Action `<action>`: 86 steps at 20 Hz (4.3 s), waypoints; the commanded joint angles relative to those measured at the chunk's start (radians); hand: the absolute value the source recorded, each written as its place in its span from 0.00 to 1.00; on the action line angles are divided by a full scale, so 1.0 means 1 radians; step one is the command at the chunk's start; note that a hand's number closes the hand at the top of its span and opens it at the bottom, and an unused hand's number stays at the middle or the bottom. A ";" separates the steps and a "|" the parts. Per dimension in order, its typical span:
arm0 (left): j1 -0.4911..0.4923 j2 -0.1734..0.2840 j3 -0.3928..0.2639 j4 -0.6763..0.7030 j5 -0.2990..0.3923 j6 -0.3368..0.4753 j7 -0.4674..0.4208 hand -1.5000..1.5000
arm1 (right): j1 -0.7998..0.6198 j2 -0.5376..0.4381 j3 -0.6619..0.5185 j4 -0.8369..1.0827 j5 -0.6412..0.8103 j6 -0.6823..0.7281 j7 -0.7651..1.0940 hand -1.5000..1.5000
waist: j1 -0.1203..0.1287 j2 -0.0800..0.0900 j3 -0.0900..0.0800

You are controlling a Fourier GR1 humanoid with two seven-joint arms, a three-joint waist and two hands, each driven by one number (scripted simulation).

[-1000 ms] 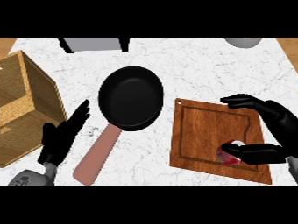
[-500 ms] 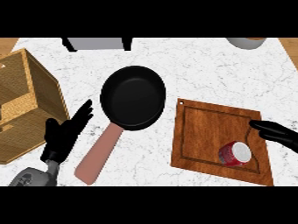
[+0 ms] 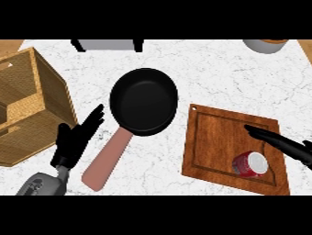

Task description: Pick the can from the cutting board and place it in the pot

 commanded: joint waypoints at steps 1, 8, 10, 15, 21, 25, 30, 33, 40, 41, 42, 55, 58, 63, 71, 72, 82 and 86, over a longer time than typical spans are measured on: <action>-0.023 -0.023 -0.008 0.002 -0.020 0.005 0.018 0.50 | -0.055 0.024 0.132 0.073 0.108 0.055 0.084 0.00 | 0.014 0.003 0.001; 0.032 -0.009 0.055 -0.035 -0.030 -0.024 0.017 0.50 | -0.092 0.094 0.131 0.282 0.302 0.178 -0.058 0.00 | 0.000 0.000 0.002; 0.064 -0.045 0.015 -0.063 -0.062 0.016 0.020 0.50 | -0.090 0.108 0.153 0.368 0.396 0.147 -0.123 0.00 | 0.002 0.000 0.002; 0.044 -0.042 0.089 0.018 -0.060 -0.070 -0.026 0.50 | -0.141 0.168 0.028 0.452 0.408 0.177 -0.211 0.00 | -0.003 0.000 0.001; 0.066 -0.024 0.118 -0.078 -0.052 -0.104 0.049 0.50 | -0.188 0.180 -0.036 0.577 0.368 0.322 -0.323 0.00 | -0.001 -0.001 0.001; 0.058 -0.080 0.078 -0.055 -0.107 -0.063 0.035 0.50 | -0.178 0.269 0.002 0.683 0.369 0.333 -0.388 0.00 | 0.003 0.001 0.002; 0.034 -0.056 0.136 -0.054 -0.088 -0.099 0.071 0.50 | -0.200 0.319 -0.043 0.757 0.308 0.418 -0.389 0.00 | 0.001 0.001 0.001; 0.099 -0.057 0.132 -0.171 -0.092 -0.107 0.119 0.50 | -0.184 0.328 -0.074 0.715 0.283 0.466 -0.300 0.00 | -0.001 -0.002 0.001; 0.057 -0.084 0.182 0.001 -0.119 -0.159 0.003 0.50 | -0.284 0.429 -0.051 1.024 0.419 0.429 -0.469 0.00 | 0.003 0.001 0.002; -0.005 -0.127 0.168 0.015 -0.156 -0.117 0.042 0.50 | -0.263 0.444 -0.031 1.048 0.470 0.397 -0.512 0.00 | 0.000 0.001 0.002; 0.012 -0.101 0.179 -0.049 -0.147 -0.125 0.089 0.50 | -0.237 0.423 -0.034 1.024 0.457 0.425 -0.534 0.00 | 0.000 0.000 0.002; 0.044 -0.097 0.186 -0.061 -0.143 -0.166 0.083 0.50 | -0.270 0.453 0.038 1.210 0.517 0.297 -0.825 1.00 | 0.010 0.003 0.003; 0.034 -0.114 0.190 -0.014 -0.173 -0.150 0.025 0.50 | -0.221 0.438 0.036 1.151 0.499 0.249 -0.884 1.00 | -0.003 0.001 0.002; 0.065 -0.112 0.207 -0.044 -0.154 -0.138 0.049 0.50 | -0.160 0.575 -0.213 1.121 0.281 -0.037 -0.665 1.00 | -0.029 -0.003 0.001; 0.080 -0.136 0.185 -0.060 -0.198 -0.123 0.061 0.50 | -0.069 0.659 -0.206 0.716 0.323 -0.299 -0.446 1.00 | -0.014 -0.004 0.000; 0.053 -0.151 0.185 -0.064 -0.196 -0.113 0.076 0.50 | -0.055 0.629 -0.209 0.685 0.348 -0.314 -0.419 1.00 | -0.015 -0.004 0.000; 0.052 -0.143 0.209 -0.082 -0.183 -0.155 0.106 0.50 | -0.001 0.618 -0.111 0.294 0.598 -0.448 -0.180 1.00 | -0.006 -0.003 0.001; 0.100 -0.136 0.216 -0.059 -0.188 -0.179 0.025 0.50 | -0.070 0.627 -0.051 0.104 0.697 -0.414 0.104 1.00 | -0.004 -0.004 0.000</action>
